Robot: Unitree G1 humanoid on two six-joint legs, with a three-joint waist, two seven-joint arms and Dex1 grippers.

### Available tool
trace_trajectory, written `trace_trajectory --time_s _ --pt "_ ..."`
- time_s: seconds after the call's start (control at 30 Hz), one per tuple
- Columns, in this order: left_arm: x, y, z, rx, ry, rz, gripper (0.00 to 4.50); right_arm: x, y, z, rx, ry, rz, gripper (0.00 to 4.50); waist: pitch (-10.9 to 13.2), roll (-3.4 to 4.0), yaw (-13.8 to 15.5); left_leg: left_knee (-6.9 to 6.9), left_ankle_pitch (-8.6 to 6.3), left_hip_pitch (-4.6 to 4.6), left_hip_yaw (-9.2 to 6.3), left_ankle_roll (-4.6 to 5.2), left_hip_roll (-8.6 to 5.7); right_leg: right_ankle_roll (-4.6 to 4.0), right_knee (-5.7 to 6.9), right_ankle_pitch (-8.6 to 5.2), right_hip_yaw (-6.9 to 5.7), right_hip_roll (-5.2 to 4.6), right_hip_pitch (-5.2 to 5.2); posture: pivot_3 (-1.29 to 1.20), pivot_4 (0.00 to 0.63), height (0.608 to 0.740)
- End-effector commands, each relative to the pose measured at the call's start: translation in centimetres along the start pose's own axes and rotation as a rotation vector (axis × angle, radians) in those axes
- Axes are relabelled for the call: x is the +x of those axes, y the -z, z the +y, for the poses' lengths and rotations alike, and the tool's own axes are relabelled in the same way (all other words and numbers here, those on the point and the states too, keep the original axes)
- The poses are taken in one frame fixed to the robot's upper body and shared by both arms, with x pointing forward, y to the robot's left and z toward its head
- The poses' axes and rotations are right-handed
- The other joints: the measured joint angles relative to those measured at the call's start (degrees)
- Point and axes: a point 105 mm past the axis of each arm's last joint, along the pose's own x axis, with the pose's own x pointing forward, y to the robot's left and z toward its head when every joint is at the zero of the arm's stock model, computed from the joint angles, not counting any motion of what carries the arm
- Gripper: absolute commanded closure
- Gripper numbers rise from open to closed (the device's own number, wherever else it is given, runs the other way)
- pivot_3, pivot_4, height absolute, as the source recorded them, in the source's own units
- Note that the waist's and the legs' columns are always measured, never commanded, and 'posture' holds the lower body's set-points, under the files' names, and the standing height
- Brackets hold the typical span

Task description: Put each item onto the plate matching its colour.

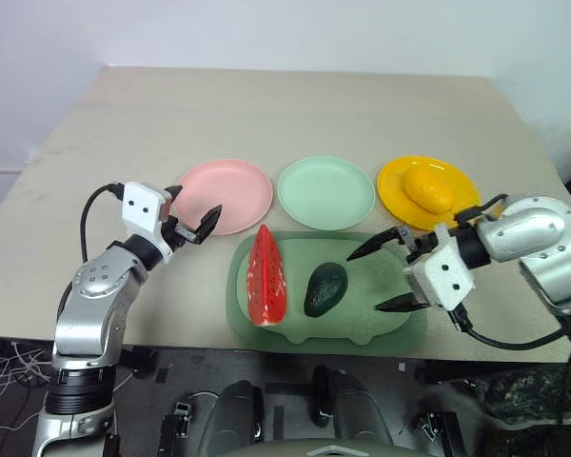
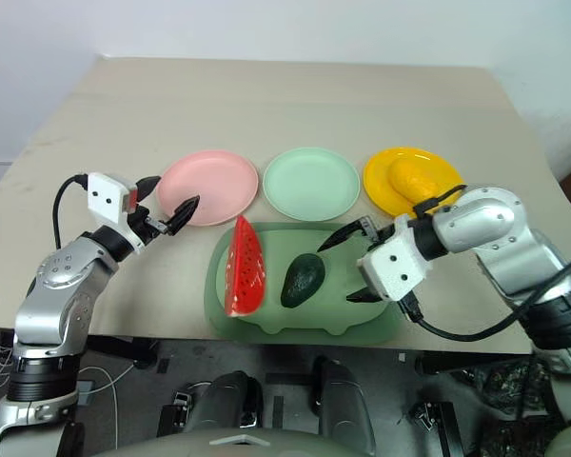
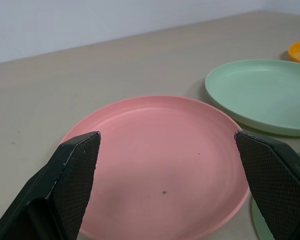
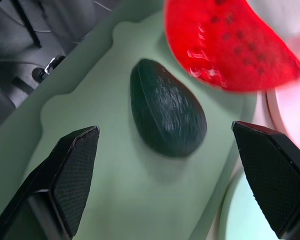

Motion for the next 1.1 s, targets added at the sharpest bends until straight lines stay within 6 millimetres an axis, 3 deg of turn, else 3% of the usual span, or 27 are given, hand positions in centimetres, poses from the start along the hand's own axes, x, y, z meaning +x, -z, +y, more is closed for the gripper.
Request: trace_trajectory --time_s 0.03,0.67,0.83,0.93,1.1 --pt "-0.4 -1.1 0.1 0.033 -0.015 -0.045 0.0 1.0 0.4 -1.3 -0.077 -0.008 -0.007 0.03 0.0 0.0 0.0 0.01 0.03 0.01 0.0 -0.05 0.0 0.0 0.02 0.0 0.0 0.0 0.0 0.0 0.15 0.74" --pt "-0.3 -1.4 -0.1 0.028 -0.015 -0.064 0.0 4.5 2.1 -1.6 -0.194 -0.141 -0.019 0.03 0.0 0.01 0.1 0.04 0.15 0.02 -0.02 -0.27 0.01 -0.01 0.04 0.01 -0.07 -0.06 0.06 0.0 0.15 0.74" --pt "-0.4 -1.7 -1.0 0.0 0.041 -0.083 0.0 5.1 2.9 -2.4 -0.177 -0.121 0.003 0.03 0.0 0.01 0.0 0.03 0.17 0.04 -0.02 -0.3 0.02 -0.01 0.06 0.01 -0.07 -0.04 0.05 0.0 0.15 0.74" --pt "-0.9 -1.8 -2.5 -0.033 0.148 -0.082 0.0 5.2 3.1 -2.4 -0.175 -0.118 0.006 0.03 0.0 0.01 0.0 0.03 0.17 0.04 -0.01 -0.31 0.03 -0.01 0.06 0.01 -0.07 -0.05 0.05 0.0 0.15 0.74" --pt "-3.1 -1.6 -4.7 -0.088 0.334 -0.029 0.0 5.3 3.0 -2.4 -0.17 -0.121 -0.01 0.2 0.0 0.05 -0.1 0.03 0.18 0.05 -0.01 -0.32 0.04 -0.02 0.06 0.01 -0.06 -0.06 0.05 0.0 0.15 0.74"
